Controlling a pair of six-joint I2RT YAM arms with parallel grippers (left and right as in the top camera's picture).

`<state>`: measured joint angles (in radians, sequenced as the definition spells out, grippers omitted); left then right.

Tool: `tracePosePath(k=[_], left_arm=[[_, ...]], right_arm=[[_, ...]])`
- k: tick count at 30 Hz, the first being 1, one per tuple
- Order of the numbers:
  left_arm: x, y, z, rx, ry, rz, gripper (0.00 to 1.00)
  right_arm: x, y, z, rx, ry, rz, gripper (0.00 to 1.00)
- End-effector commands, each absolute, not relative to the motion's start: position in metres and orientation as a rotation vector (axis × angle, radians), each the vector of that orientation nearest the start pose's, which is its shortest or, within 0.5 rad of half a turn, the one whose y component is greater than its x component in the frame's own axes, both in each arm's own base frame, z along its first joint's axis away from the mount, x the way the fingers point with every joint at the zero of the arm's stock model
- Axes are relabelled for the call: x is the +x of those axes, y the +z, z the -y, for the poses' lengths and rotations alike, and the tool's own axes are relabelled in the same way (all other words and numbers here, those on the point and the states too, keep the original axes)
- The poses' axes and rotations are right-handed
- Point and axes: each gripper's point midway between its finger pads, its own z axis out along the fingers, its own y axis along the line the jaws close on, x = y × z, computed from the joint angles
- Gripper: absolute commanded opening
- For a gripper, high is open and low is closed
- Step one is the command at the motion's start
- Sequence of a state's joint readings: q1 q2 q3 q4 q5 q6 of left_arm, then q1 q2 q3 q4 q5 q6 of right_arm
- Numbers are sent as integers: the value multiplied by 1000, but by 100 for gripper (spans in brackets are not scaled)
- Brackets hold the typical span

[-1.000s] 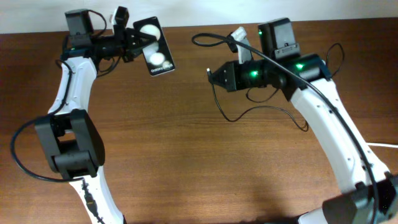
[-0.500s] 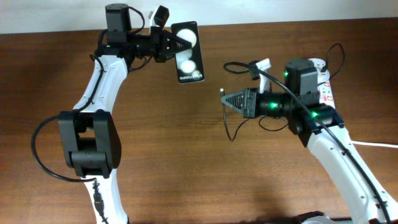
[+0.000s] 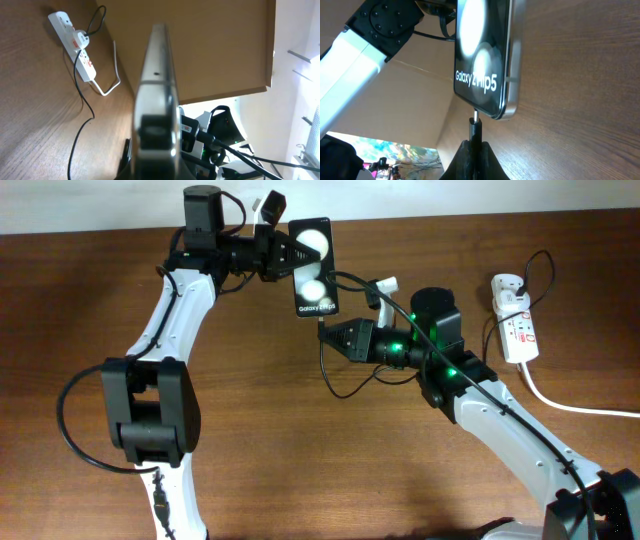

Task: Plug charger to phone and switch on socket
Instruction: 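Align the USB-C plug under the phone's bottom port, then push the plug up into the phone port with the right gripper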

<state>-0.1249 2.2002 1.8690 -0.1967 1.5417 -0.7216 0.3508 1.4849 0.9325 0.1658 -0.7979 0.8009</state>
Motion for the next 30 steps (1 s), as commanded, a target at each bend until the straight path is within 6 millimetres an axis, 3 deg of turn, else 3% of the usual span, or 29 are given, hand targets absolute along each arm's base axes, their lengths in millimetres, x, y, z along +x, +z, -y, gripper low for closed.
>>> tracePosePath(k=[1, 13, 20, 26, 30], left_arm=[[465, 274, 231, 505, -2101, -2051, 0], [465, 274, 231, 504, -2102, -2051, 0], [465, 274, 231, 505, -2102, -2051, 0], [465, 274, 231, 504, -2102, -2051, 0], [465, 274, 231, 504, -2102, -2051, 0]], right_arm=[[351, 221, -262, -113, 1507, -2163, 4], [356, 218, -268, -123, 1569, -2142, 4], [365, 218, -254, -80, 1552, -2134, 4], [363, 210, -258, -88, 1586, -2162, 4], [365, 216, -264, -103, 1665, -2119, 4]])
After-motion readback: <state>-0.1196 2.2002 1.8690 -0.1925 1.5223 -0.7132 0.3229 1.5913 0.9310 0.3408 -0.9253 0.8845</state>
